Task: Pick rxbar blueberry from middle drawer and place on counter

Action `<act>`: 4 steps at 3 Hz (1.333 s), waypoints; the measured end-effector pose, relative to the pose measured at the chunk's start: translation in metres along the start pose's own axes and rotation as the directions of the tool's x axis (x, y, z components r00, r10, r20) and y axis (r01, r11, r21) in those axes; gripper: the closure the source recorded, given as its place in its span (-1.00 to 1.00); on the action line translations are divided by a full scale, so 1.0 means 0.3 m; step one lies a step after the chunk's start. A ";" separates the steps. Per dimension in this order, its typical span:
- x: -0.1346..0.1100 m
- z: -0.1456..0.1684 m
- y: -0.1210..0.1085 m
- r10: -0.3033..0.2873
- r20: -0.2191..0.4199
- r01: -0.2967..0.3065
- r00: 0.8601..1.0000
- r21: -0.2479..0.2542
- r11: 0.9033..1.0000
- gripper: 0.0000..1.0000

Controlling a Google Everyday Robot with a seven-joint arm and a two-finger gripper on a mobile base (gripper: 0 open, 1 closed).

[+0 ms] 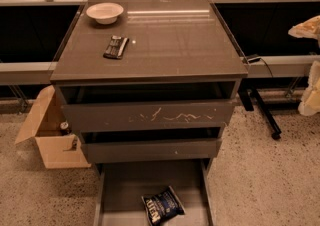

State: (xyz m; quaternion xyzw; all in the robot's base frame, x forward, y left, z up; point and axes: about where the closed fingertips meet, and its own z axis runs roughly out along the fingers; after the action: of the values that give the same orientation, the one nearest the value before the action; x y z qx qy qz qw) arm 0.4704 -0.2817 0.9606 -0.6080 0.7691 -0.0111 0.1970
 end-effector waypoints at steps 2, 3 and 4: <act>-0.120 0.090 -0.077 0.020 0.057 -0.021 0.998 0.015 1.000 -1.00; -0.191 0.126 -0.084 0.000 0.093 -0.001 0.996 0.008 1.000 -1.00; -0.212 0.121 -0.044 -0.029 0.131 0.028 0.991 0.013 1.000 -1.00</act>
Offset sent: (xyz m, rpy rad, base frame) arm 0.0559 0.0520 -0.0130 0.0959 -0.0462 -0.0268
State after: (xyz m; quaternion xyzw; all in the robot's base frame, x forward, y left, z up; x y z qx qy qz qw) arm 0.5059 -0.2172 0.9489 -0.6171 0.7457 0.0217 0.2503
